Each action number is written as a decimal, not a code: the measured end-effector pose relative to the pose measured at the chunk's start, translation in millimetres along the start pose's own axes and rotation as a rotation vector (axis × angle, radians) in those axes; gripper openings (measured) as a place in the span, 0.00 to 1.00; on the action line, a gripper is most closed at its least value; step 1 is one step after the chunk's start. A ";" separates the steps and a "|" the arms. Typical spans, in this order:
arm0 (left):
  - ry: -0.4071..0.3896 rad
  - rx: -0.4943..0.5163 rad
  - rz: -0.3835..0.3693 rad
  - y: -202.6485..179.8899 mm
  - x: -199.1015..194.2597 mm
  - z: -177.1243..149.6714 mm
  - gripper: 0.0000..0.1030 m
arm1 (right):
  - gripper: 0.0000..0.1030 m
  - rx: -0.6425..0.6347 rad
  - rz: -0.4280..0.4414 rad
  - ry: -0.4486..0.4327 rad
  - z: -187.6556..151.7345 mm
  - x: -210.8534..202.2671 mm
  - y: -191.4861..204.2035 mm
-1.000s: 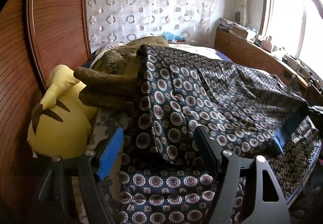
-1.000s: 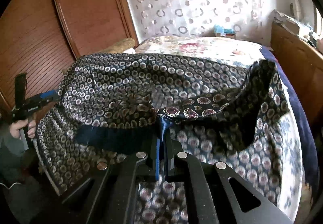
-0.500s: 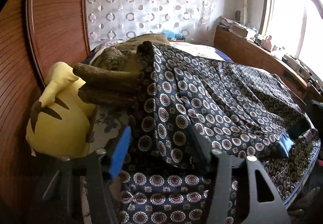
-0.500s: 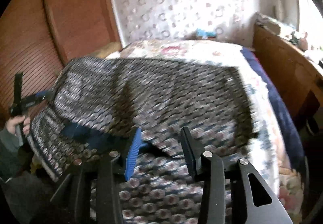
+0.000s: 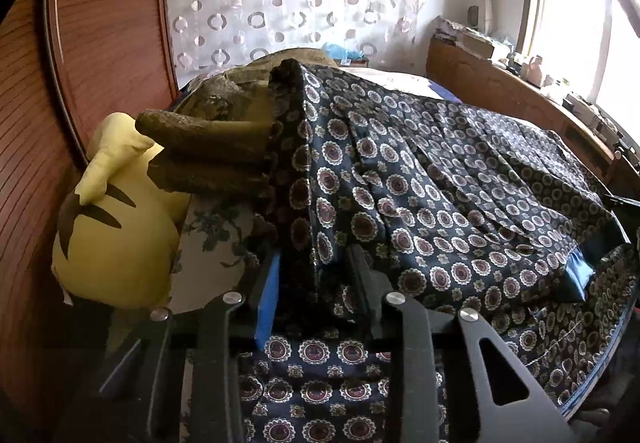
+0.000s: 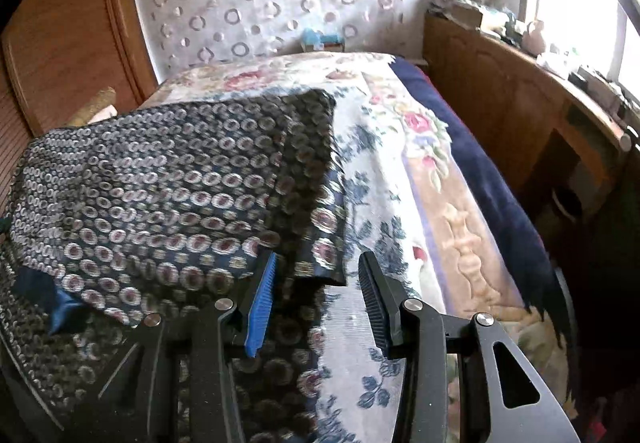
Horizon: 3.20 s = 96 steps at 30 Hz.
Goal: Fold small clothes
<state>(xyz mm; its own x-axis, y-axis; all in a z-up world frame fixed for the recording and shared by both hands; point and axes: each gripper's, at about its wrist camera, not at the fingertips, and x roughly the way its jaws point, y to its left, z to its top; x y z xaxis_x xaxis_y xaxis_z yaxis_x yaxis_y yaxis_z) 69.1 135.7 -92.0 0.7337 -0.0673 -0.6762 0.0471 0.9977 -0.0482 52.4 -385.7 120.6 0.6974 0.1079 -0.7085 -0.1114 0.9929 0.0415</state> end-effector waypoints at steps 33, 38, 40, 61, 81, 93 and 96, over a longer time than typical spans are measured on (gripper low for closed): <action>-0.043 -0.039 -0.037 31.8 -57.8 -12.4 0.02 | 0.01 -0.073 0.121 -0.037 -26.3 -49.4 -9.4; -0.041 -0.035 -0.023 31.9 -60.7 -19.8 0.02 | 0.01 -0.052 0.121 -0.022 -26.6 -48.2 -15.8; -0.045 -0.035 -0.018 32.9 -60.6 -20.2 0.02 | 0.01 -0.056 0.108 -0.022 -26.4 -46.8 -14.5; -0.084 -0.038 0.052 31.5 -59.8 -32.7 0.74 | 0.47 -0.180 0.112 -0.085 -12.1 -14.9 65.3; -0.002 -0.069 0.033 36.0 -39.7 -56.7 0.59 | 0.48 -0.278 0.139 0.012 -24.0 49.3 128.0; 0.025 -0.077 0.026 31.9 -32.6 -57.2 0.49 | 0.72 -0.262 0.147 -0.014 -47.3 36.8 116.7; 0.022 -0.080 0.038 31.7 -31.8 -57.4 0.42 | 0.74 -0.270 0.143 -0.012 -49.1 36.2 118.1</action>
<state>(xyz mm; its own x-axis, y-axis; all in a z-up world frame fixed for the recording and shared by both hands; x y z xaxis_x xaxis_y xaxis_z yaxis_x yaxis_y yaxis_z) 8.4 169.4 -114.2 0.7186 -0.0301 -0.6948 -0.0353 0.9962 -0.0797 29.8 -267.0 65.3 0.6690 0.2475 -0.7008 -0.3920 0.9186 -0.0499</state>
